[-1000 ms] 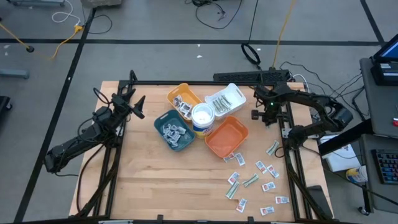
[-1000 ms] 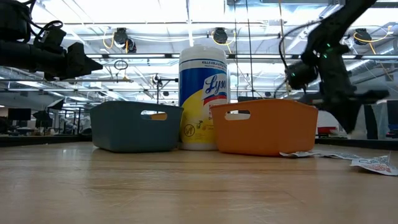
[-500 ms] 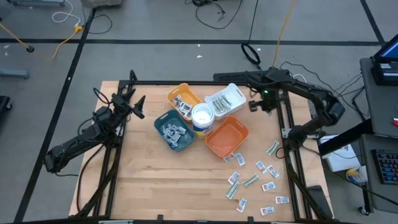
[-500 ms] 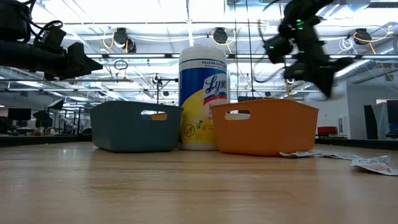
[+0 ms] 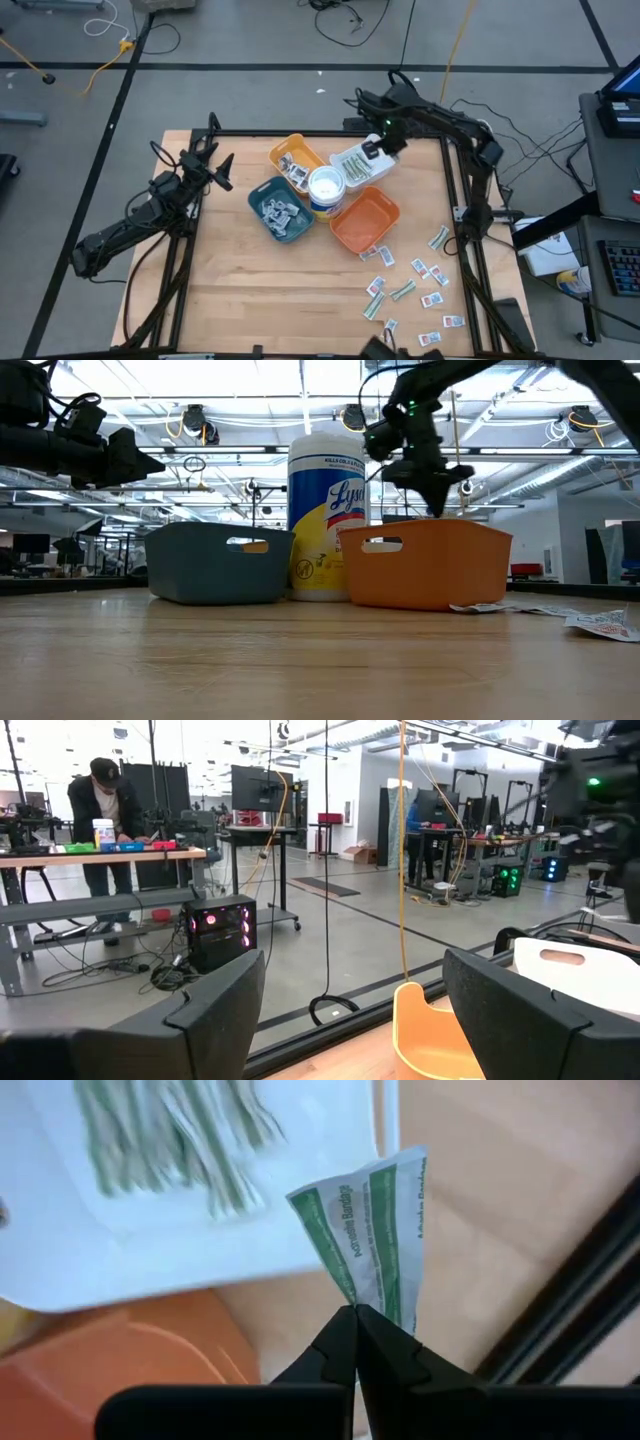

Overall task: Pick & Place First Aid Supplies
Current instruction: Put the green bandage into the white bin

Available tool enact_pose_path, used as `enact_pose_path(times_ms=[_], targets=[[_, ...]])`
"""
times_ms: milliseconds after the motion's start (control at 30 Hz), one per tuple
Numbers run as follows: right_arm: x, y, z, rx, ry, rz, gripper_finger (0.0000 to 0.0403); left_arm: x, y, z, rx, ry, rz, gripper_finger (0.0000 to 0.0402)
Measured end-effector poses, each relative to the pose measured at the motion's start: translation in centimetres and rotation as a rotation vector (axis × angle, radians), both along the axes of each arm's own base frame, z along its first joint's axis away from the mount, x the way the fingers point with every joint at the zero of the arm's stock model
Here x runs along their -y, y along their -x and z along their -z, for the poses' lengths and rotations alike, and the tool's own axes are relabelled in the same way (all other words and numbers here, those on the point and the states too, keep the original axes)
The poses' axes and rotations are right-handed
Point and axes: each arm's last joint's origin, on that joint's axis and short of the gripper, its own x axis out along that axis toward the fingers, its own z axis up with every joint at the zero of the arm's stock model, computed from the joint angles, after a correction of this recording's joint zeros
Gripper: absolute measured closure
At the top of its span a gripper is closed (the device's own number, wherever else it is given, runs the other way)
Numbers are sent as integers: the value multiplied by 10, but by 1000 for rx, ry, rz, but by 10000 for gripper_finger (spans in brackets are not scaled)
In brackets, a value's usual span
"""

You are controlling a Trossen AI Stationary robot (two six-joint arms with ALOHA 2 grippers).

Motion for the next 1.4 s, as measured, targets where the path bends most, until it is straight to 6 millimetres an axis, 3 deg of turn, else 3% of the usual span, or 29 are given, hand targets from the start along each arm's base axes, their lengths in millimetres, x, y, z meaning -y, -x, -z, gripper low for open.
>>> enact_pose_path(times_ms=[233,700,900,1000,1133,1267,1400], targets=[[18,-26,-2,80,30,-20,403,0,0,0,0,0,0,94],[21,-74,75,56,2,-103,403,0,0,0,0,0,0,94],[16,-79,86,56,-28,-123,398,0,0,0,0,0,0,94],[17,-80,86,68,-20,-124,370,0,0,0,0,0,0,94],[19,-82,84,95,6,-124,300,0,0,0,0,0,0,94],[20,-80,73,109,55,-98,231,0,0,0,0,0,0,94],[23,-71,52,145,117,11,199,0,0,0,0,0,0,94]])
